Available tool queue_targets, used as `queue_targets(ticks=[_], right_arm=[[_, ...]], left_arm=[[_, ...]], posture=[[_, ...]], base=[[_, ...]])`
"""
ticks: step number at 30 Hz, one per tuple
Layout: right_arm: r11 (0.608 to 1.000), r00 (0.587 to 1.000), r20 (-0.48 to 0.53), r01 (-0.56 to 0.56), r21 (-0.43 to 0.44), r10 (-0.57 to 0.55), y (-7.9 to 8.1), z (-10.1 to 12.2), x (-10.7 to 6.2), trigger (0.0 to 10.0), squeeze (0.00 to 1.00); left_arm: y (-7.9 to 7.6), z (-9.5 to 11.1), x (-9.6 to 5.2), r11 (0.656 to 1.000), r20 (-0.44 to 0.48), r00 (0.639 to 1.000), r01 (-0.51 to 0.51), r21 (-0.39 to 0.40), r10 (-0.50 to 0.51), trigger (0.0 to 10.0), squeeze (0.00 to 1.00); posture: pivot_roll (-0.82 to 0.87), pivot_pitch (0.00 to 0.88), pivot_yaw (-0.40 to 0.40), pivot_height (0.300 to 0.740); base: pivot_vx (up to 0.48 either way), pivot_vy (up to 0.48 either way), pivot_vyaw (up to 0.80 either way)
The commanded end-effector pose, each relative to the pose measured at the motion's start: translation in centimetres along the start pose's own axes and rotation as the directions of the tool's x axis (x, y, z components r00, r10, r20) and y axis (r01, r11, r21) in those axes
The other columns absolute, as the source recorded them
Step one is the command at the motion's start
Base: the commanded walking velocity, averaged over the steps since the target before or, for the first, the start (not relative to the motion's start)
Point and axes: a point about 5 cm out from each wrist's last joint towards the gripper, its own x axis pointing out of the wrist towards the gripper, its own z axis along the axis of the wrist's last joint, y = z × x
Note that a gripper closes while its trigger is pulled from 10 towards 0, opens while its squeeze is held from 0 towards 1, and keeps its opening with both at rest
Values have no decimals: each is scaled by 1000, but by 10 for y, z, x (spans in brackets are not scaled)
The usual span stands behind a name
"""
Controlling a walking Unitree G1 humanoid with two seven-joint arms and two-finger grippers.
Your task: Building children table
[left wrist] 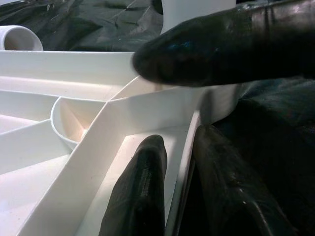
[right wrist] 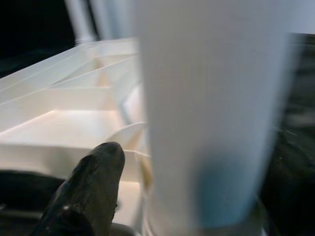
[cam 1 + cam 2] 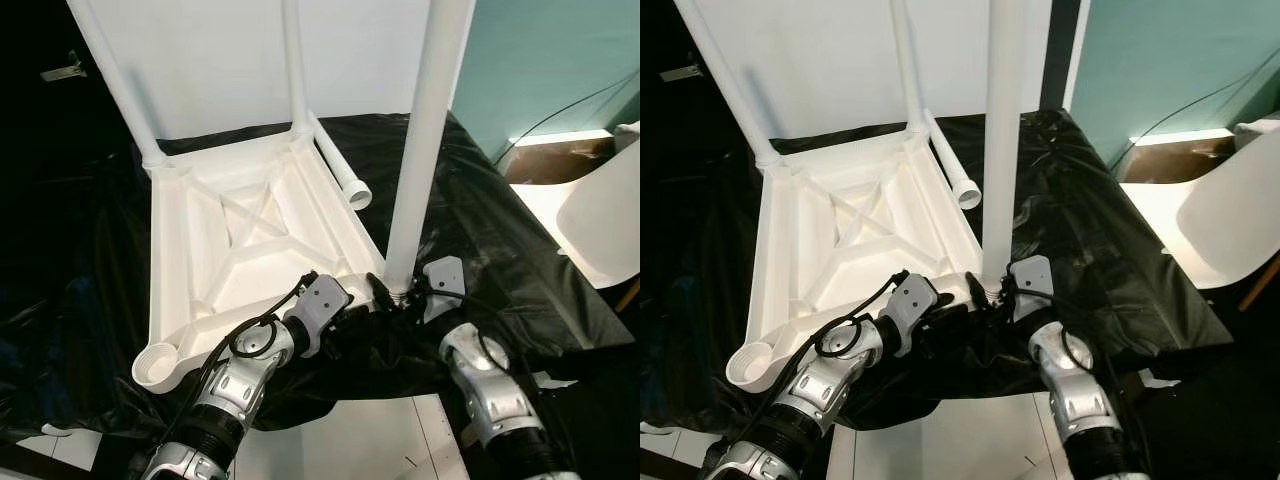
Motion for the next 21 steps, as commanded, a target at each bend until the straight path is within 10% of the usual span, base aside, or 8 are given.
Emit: queue_targets(ticks=[1,7,11,18,19,21], right_arm=[[1000,1000,7,-30,-5,30,-2,2,2,10000,0],[968,982,-30,-191,-162,189,-19,12,10,10000,0],[891,897,-163,-432,-137,410,-19,3,5,10000,0],[873,876,-193,-469,-132,442,-25,0,4,10000,0],[870,874,-192,-475,-134,447,-26,1,5,0,0],[872,876,-187,-471,-136,444,-28,3,7,0,0]], left_arm=[[-14,-30,-4,996,-116,991,58,-74,-66,10000,0],[-15,-29,-3,995,-116,991,62,-75,-70,10000,0],[-15,-29,-3,995,-114,991,58,-78,-66,10000,0],[-14,-31,-5,996,-118,991,51,-77,-60,10000,0],[-14,-30,-5,996,-117,991,51,-73,-59,10000,0],[-13,-30,-5,996,-116,991,51,-70,-59,10000,0]], posture=[[-71,0,39,740],[-71,0,37,740],[-68,0,35,740],[-61,0,30,740],[-61,0,33,740],[-64,0,34,740]], base=[[0,0,0],[0,0,0],[0,0,0],[0,0,0],[0,0,0],[0,0,0]])
